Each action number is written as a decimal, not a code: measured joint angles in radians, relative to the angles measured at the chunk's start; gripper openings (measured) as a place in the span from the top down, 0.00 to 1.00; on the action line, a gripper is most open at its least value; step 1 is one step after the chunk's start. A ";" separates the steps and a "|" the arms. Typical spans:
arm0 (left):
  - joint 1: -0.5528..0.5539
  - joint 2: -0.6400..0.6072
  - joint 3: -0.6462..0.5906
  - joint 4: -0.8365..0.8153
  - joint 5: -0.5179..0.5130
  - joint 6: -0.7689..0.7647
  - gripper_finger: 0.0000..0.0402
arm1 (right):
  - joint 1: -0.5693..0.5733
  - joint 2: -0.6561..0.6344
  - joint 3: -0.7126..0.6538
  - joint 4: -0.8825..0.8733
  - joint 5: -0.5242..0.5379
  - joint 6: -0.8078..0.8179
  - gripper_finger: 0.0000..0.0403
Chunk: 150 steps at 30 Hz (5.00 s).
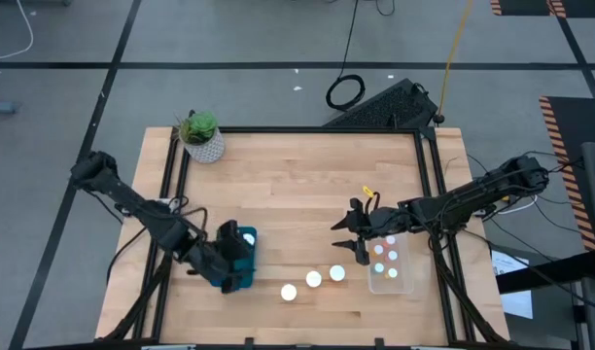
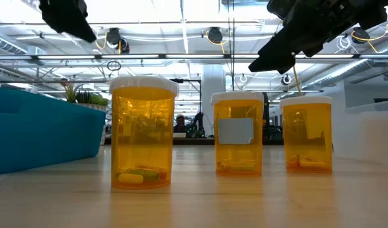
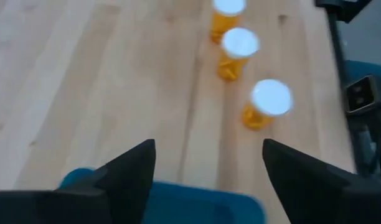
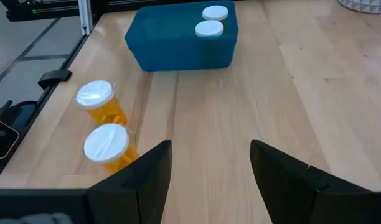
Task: Pick and place medicine bottles into bin by pill shape (circle, oval)
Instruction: Put the orange bottled capsule into the blue bin
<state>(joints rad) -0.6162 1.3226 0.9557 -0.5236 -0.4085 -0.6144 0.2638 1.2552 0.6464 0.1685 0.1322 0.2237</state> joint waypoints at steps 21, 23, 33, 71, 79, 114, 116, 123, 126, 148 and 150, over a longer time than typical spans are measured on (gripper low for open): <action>-0.097 0.503 0.583 -0.142 -0.041 -0.018 0.21 | 0.125 0.000 0.000 0.040 -0.003 0.003 0.47; -0.101 0.531 0.621 -0.179 -0.038 -0.030 0.19 | 0.139 0.000 0.000 0.039 -0.002 0.005 0.47; -0.092 0.632 0.651 -0.249 -0.011 -0.103 0.18 | 0.151 0.000 0.000 0.037 0.050 0.007 0.47; -0.023 0.733 0.650 -0.208 0.048 -0.088 0.11 | 0.116 0.000 0.000 0.044 0.050 -0.128 0.47; -0.021 0.742 0.650 -0.205 0.026 -0.090 0.16 | 0.116 0.000 0.000 0.043 0.050 -0.123 0.47; 0.021 0.771 0.650 -0.226 0.052 -0.061 0.41 | 0.115 0.000 0.000 0.036 0.049 -0.229 0.47; 0.020 0.771 0.650 -0.226 0.067 -0.061 0.45 | 0.115 0.000 0.000 0.037 0.049 -0.229 0.47; 0.021 0.739 0.650 -0.238 0.117 -0.066 0.47 | 0.115 0.000 0.000 0.036 0.049 -0.214 0.47; 0.018 0.697 0.650 -0.253 0.121 -0.068 0.46 | 0.115 0.000 0.000 0.036 0.049 -0.214 0.47; -0.027 0.338 0.650 -0.736 0.049 -0.179 0.46 | 0.116 0.000 0.000 0.030 0.048 -0.223 0.47; -0.037 0.337 0.650 -0.751 0.047 -0.201 0.46 | 0.116 0.000 0.000 0.030 0.048 -0.212 0.47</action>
<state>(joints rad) -0.6537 1.6592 1.6062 -1.2749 -0.3611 -0.8154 0.3794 1.2554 0.6460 0.1982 0.1802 0.0113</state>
